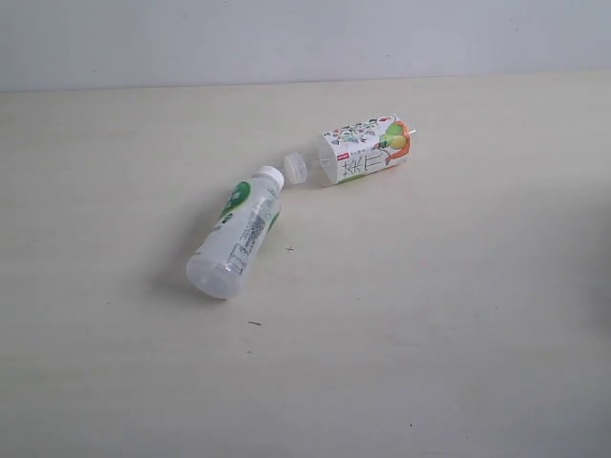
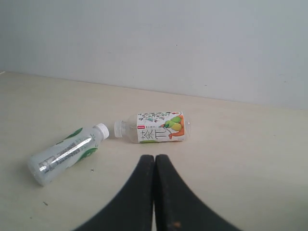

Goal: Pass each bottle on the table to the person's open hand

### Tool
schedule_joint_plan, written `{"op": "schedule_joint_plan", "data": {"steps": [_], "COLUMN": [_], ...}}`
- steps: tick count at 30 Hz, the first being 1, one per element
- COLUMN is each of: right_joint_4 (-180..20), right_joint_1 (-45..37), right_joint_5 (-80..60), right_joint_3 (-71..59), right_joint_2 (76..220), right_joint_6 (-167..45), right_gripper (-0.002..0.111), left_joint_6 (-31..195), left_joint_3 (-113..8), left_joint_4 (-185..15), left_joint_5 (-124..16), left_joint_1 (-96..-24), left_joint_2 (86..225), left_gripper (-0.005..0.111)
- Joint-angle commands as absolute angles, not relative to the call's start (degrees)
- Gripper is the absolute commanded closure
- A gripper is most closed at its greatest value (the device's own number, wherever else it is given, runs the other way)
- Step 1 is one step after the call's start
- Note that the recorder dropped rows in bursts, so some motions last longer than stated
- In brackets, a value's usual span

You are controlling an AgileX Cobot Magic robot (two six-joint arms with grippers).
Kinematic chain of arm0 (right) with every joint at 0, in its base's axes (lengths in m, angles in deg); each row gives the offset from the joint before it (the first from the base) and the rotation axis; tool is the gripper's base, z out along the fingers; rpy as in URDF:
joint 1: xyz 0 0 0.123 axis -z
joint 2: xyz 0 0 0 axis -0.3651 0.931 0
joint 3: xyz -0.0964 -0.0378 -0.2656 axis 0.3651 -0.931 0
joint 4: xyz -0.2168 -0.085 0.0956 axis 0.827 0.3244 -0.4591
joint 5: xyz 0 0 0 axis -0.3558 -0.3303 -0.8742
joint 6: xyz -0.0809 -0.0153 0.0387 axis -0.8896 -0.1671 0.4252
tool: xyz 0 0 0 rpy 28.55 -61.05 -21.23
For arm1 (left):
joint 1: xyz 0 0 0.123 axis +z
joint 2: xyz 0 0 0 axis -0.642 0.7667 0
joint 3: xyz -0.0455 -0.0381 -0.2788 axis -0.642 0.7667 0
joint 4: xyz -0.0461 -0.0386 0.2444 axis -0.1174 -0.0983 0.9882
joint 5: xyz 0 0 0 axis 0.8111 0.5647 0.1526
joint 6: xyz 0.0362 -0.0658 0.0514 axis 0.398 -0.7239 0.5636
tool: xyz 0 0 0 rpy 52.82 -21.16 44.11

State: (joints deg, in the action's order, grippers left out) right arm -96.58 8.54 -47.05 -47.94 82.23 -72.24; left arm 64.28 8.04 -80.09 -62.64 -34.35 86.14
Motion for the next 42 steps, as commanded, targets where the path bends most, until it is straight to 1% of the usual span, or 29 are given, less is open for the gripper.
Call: {"op": "schedule_joint_plan", "data": {"steps": [1, 41, 42], "right_joint_4": [-96.2, -96.2, -96.2], "right_joint_1": [8.7, 8.7, 8.7], "right_joint_5": [-46.4, -45.7, -45.7], "right_joint_3": [-48.2, -48.2, -48.2], "right_joint_2": [81.9, 81.9, 81.9], "right_joint_6": [-72.5, -72.4, -72.4], "right_gripper": [0.108, 0.108, 0.108], "left_joint_6": [64.0, 64.2, 59.5], "left_joint_3": [8.0, 8.0, 8.0], "left_joint_4": [-80.3, -80.1, -81.6], "left_joint_5": [-62.6, -61.6, -59.7], "left_joint_1": [-34.3, -34.3, -34.3], "left_joint_2": [85.8, 85.8, 85.8], "left_gripper": [0.1, 0.1, 0.1]}}
